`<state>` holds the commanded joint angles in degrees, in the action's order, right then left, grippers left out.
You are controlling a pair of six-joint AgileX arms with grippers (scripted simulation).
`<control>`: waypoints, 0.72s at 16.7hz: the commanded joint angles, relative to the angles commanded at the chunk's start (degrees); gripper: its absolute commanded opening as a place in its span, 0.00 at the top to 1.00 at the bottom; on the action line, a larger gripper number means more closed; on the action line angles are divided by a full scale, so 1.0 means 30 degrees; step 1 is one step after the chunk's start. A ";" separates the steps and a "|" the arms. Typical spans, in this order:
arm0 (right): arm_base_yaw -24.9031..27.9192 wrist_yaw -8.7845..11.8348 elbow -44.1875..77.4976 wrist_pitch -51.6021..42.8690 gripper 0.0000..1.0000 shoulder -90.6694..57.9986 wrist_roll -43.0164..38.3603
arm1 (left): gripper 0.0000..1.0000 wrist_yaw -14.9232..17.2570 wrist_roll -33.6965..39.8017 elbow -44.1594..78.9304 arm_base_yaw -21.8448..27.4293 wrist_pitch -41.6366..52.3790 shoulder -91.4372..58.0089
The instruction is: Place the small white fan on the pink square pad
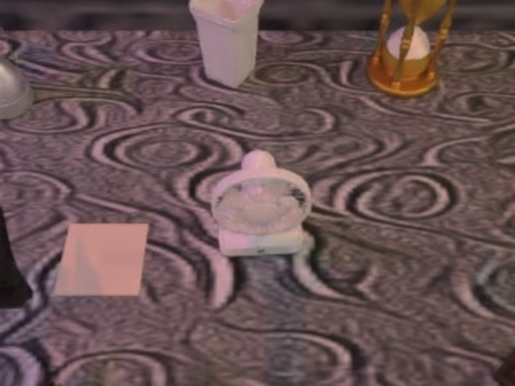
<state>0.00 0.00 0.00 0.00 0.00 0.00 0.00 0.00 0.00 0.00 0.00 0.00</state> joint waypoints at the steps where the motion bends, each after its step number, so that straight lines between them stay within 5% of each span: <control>1: 0.0000 0.0000 0.0000 0.0000 0.00 0.0000 0.0000 | 0.00 0.0000 0.0000 0.0000 0.0000 0.0000 0.0000; 6: 0.0000 0.0000 0.0000 0.0000 0.00 0.0000 0.0000 | 0.00 0.0293 -0.0694 0.1580 0.0795 0.1661 -0.1803; 12: 0.0000 0.0000 0.0000 0.0000 0.00 0.0000 0.0000 | 0.00 0.0920 -0.3615 0.8251 0.3632 0.8182 -0.9406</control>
<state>0.00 0.00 0.00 0.00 0.00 0.00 2.76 -10.84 24.75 10.89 24.55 -28.22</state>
